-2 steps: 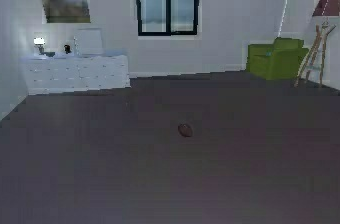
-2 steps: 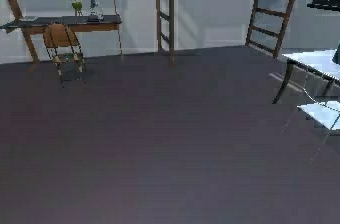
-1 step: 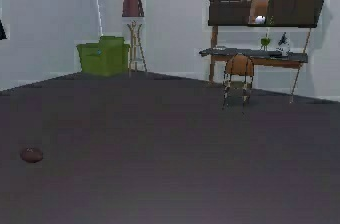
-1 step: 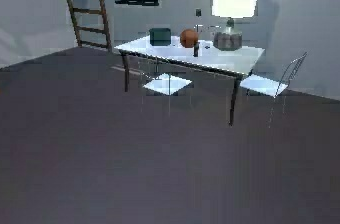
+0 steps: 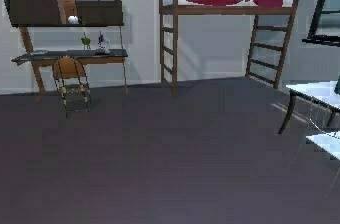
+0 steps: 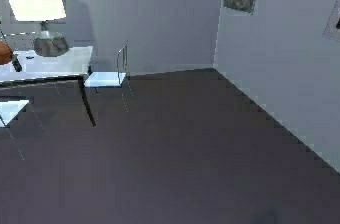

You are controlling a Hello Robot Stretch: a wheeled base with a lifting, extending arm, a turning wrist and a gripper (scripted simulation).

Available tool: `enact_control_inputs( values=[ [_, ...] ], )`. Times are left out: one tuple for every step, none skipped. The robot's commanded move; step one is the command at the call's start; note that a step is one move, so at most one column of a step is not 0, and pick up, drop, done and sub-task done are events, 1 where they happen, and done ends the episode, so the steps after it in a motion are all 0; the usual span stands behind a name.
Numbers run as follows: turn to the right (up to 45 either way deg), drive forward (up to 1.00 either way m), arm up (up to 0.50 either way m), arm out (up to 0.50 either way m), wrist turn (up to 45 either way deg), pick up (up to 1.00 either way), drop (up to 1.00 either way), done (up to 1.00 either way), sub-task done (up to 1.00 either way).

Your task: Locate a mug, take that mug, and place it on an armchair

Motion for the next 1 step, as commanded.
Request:
enact_control_inputs(
  values=[
    [18.0, 0.00, 0.00, 0.00, 0.0, 0.00, 0.00, 0.00, 0.00]
  ],
)
